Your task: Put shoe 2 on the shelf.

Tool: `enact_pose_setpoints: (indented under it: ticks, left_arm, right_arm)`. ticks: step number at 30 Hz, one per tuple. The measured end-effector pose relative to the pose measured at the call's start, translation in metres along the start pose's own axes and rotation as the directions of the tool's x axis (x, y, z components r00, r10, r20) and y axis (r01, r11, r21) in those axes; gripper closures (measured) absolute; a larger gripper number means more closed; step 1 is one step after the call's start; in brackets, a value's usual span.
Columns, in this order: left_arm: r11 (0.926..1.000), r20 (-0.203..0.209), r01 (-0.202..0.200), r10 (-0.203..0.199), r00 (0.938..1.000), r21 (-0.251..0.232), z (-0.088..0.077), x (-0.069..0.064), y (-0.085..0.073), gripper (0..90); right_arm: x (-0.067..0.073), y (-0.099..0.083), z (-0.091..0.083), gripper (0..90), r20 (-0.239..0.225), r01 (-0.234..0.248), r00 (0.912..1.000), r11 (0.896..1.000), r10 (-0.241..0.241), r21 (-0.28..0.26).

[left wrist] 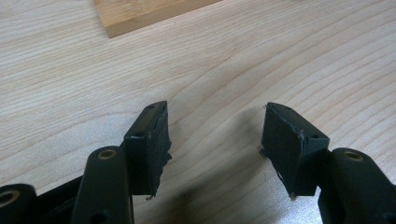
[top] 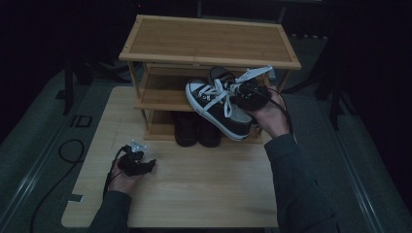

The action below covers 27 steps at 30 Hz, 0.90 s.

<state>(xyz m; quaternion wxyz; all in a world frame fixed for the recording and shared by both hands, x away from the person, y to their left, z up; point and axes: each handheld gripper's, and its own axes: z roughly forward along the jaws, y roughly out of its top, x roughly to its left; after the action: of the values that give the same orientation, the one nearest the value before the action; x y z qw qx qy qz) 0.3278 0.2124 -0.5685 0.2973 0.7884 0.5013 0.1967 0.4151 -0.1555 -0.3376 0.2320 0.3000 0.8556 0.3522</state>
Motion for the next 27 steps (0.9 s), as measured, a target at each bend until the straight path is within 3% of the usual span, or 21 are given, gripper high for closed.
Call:
enact_pose_setpoints:
  ticks: [7, 9, 10, 12, 16, 18, 21, 27]
  left_arm:
    - [1.0000, 0.001, -0.001, 0.001, 1.0000, -0.001, 0.000, 0.000, 0.000, 41.8]
    - [1.0000, 0.000, -0.001, 0.001, 1.0000, 0.000, 0.000, 0.000, 0.000, 41.8]
    - [1.0000, 0.000, -0.001, 0.001, 1.0000, 0.000, 0.000, 0.000, 0.000, 41.8]
    - [1.0000, 0.000, -0.002, 0.002, 1.0000, 0.001, 0.000, 0.000, 0.000, 41.8]
    - [1.0000, 0.001, -0.004, 0.004, 1.0000, 0.001, 0.000, 0.000, 0.000, 41.7]
    - [1.0000, 0.001, -0.004, 0.004, 1.0000, 0.001, 0.000, 0.000, 0.000, 41.7]
    - [1.0000, 0.000, -0.004, 0.004, 1.0000, 0.002, 0.000, 0.000, 0.000, 41.7]
    - [1.0000, 0.000, -0.003, 0.003, 1.0000, 0.000, 0.000, 0.000, 0.000, 41.7]
  right_arm:
    - [0.002, 0.005, 0.007, 83.9, 0.076, -0.070, 0.9947, 0.998, 0.070, -0.001]
    - [0.004, 0.007, 0.007, 81.7, 0.090, -0.065, 0.9939, 0.998, 0.064, 0.010]
    - [0.008, 0.010, 0.009, 75.8, 0.116, -0.034, 0.9928, 0.999, 0.030, 0.033]
    - [0.010, 0.012, 0.009, 73.0, 0.130, -0.009, 0.9914, 0.999, 0.003, 0.045]
    - [0.006, 0.011, 0.007, 65.8, 0.122, -0.004, 0.9926, 0.999, -0.001, 0.041]
    - [-0.004, 0.011, 0.000, 62.6, 0.082, -0.029, 0.9963, 0.999, 0.027, 0.028]
    - [-0.006, 0.010, -0.005, 57.6, 0.055, 0.000, 0.9985, 0.999, -0.002, 0.038]
    - [-0.007, 0.007, -0.012, 56.2, 0.047, 0.034, 0.9983, 0.999, -0.035, 0.034]
